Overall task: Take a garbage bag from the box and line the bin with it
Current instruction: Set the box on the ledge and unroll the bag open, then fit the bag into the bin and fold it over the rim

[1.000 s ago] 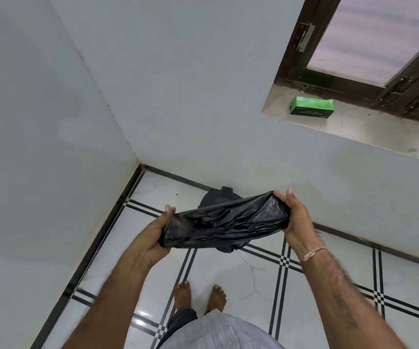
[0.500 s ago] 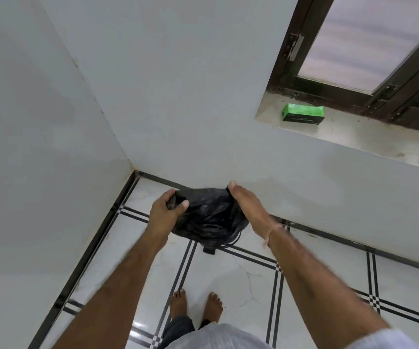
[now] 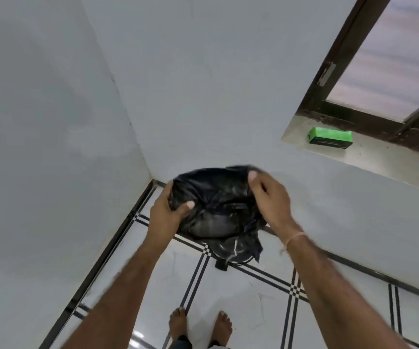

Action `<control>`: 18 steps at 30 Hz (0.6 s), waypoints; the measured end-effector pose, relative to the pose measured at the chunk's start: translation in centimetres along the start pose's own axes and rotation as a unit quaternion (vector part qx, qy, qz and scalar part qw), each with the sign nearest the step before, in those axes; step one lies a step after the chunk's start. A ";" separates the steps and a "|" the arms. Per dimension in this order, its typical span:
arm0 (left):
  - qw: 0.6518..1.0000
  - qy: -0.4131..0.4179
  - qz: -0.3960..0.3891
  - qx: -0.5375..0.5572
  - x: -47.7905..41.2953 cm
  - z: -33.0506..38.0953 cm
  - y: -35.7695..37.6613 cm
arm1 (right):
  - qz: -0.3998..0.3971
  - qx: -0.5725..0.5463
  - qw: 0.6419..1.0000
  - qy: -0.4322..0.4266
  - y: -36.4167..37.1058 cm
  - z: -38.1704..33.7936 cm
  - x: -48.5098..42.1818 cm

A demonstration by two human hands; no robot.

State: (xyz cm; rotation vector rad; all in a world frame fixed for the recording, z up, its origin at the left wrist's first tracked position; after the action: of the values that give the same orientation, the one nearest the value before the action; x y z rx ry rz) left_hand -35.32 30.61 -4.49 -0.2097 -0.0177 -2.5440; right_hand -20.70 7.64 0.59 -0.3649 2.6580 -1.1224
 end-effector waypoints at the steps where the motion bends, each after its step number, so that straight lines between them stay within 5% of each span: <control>1: 0.999 0.034 0.018 -0.019 -0.3 0.8 -0.6 | 0.101 0.008 0.994 -0.046 -1.0 -1.5 0.1; 2: 0.998 0.051 0.019 -0.044 -0.5 1.1 -0.7 | 0.113 0.061 0.990 -0.065 -0.4 -1.9 0.2; 3: 0.997 0.039 0.006 -0.067 -0.7 0.8 -0.6 | 0.033 0.152 0.986 -0.062 1.8 -1.4 0.2; 5: 0.994 -0.041 -0.021 -0.095 -0.6 -2.0 -1.4 | -0.247 0.285 0.925 0.037 7.5 2.3 3.1; 6: 0.992 -0.069 -0.021 -0.098 -0.4 -2.8 -1.9 | -0.304 0.244 0.916 0.092 8.9 3.7 4.2; 9: 0.994 -0.090 -0.012 -0.058 -1.2 -3.8 -4.0 | -0.245 -0.048 0.943 0.220 8.6 3.9 4.6; 13: 0.996 -0.075 -0.023 -0.047 -2.7 -3.4 -5.2 | -0.188 -0.105 0.948 0.233 7.2 4.0 4.5; 18: 0.999 -0.014 -0.035 -0.035 -4.0 -1.1 -3.9 | -0.151 -0.042 0.964 0.216 6.5 3.6 4.3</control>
State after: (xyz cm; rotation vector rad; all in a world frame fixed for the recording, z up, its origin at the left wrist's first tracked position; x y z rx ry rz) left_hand -34.34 36.01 -6.11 -0.2762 0.0532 -2.6140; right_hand -24.50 8.28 -7.04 -0.6242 3.1181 -1.3051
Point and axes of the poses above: each hand's wrist, its own x-axis away from the middle knuckle, its own y-axis out of the palm, z = x × y, the point moved 5 cm from there along -x, towards the middle knuckle, and after that the axes turned 11 degrees about x, right-handed, at the moved point
